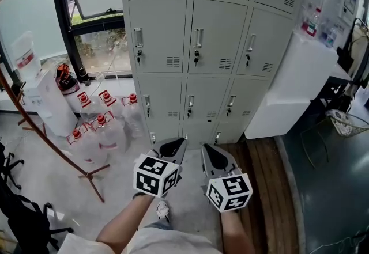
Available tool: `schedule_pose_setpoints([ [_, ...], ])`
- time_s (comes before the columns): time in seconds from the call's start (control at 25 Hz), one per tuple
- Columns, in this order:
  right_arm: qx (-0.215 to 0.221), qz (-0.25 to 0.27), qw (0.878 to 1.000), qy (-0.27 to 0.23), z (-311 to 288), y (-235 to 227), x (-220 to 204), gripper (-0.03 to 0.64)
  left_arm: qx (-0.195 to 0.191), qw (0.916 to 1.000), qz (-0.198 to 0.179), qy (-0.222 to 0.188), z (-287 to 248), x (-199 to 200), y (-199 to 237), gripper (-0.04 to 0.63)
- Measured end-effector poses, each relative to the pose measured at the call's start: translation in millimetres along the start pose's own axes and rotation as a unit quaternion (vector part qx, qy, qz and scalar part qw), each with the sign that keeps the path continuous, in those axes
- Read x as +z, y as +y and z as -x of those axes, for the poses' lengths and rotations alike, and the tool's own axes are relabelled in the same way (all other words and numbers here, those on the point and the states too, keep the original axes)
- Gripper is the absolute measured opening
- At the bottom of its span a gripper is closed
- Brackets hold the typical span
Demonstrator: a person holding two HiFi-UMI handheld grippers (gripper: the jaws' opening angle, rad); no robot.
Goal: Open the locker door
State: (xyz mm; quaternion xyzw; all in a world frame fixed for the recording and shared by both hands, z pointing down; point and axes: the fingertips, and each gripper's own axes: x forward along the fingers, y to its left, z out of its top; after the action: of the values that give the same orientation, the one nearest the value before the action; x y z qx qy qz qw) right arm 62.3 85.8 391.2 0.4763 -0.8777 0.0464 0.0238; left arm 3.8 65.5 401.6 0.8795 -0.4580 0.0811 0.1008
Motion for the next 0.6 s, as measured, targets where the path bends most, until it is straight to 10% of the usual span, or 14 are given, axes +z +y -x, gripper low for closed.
schedule_pose_setpoints([
  [0.6, -0.025, 0.008, 1.000, 0.010, -149, -34, 30, 0.003, -0.029, 0.9996, 0.003, 0.000, -86, 42, 123, 0.006],
])
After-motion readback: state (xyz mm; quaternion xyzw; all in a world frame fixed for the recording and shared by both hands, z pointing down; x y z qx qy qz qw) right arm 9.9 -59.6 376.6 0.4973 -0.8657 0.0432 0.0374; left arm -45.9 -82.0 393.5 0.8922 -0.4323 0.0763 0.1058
